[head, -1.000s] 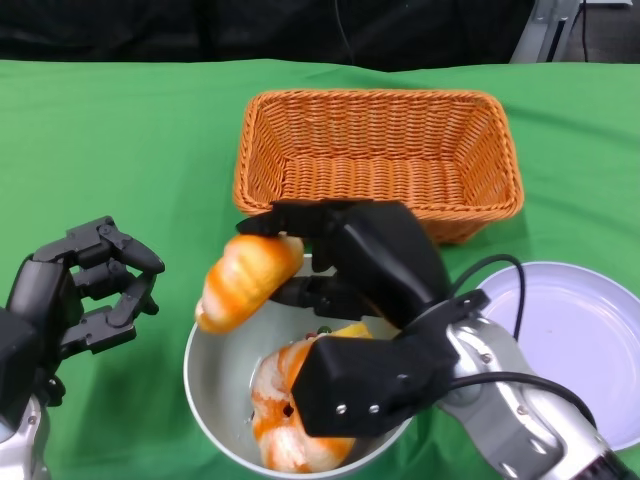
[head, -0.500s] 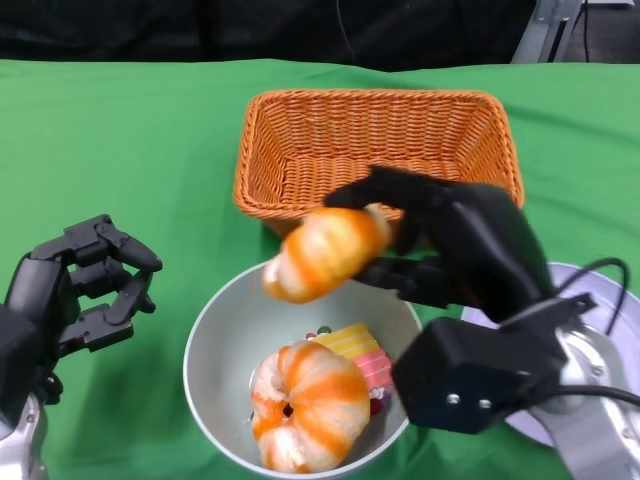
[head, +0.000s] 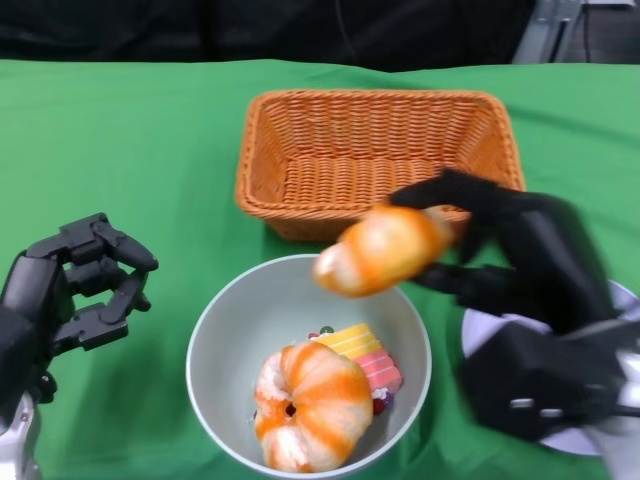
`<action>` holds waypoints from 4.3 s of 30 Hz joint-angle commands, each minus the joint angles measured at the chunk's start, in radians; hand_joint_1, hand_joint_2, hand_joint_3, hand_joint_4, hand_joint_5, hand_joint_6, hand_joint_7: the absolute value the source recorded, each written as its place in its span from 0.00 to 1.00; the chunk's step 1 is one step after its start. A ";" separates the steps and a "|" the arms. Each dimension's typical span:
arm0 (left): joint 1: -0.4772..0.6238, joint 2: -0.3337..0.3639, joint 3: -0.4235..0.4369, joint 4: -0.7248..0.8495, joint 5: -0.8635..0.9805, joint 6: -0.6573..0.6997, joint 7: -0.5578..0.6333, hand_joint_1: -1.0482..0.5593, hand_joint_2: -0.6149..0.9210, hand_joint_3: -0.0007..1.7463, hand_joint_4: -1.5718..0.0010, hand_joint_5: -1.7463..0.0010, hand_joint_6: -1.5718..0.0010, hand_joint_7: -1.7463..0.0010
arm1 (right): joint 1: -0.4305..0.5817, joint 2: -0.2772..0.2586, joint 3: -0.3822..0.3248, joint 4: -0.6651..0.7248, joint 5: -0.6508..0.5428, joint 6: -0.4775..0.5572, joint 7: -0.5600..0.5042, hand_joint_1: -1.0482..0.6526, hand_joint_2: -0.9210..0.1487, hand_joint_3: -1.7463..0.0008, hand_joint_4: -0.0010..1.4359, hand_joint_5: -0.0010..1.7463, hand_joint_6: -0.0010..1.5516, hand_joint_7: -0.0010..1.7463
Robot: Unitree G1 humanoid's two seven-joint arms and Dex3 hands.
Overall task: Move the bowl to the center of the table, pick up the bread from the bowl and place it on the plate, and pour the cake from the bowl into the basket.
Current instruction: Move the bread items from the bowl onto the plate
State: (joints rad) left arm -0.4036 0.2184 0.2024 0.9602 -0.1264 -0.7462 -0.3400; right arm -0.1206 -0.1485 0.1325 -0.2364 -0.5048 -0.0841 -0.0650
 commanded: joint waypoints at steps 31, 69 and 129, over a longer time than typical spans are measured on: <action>0.014 0.041 0.018 -0.002 -0.018 -0.002 -0.030 0.64 0.82 0.48 0.51 0.13 0.49 0.31 | 0.271 -0.036 -0.301 -0.063 0.306 0.345 0.115 0.53 0.00 0.91 0.46 0.75 0.46 0.50; 0.020 0.055 0.001 0.016 0.035 -0.029 0.008 0.63 0.81 0.48 0.51 0.14 0.50 0.30 | -0.063 -0.152 -0.270 0.242 0.410 0.888 0.205 0.54 0.00 0.93 0.50 0.96 0.39 0.51; 0.003 0.056 -0.033 0.056 0.047 -0.059 0.016 0.64 0.86 0.39 0.52 0.14 0.49 0.32 | -0.107 -0.276 -0.121 0.080 0.528 1.058 0.325 0.34 0.00 0.84 0.36 0.18 0.37 0.00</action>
State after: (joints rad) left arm -0.3878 0.2572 0.1658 1.0064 -0.0820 -0.7931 -0.3259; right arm -0.2451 -0.4137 0.0176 -0.1457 0.0328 0.9919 0.2691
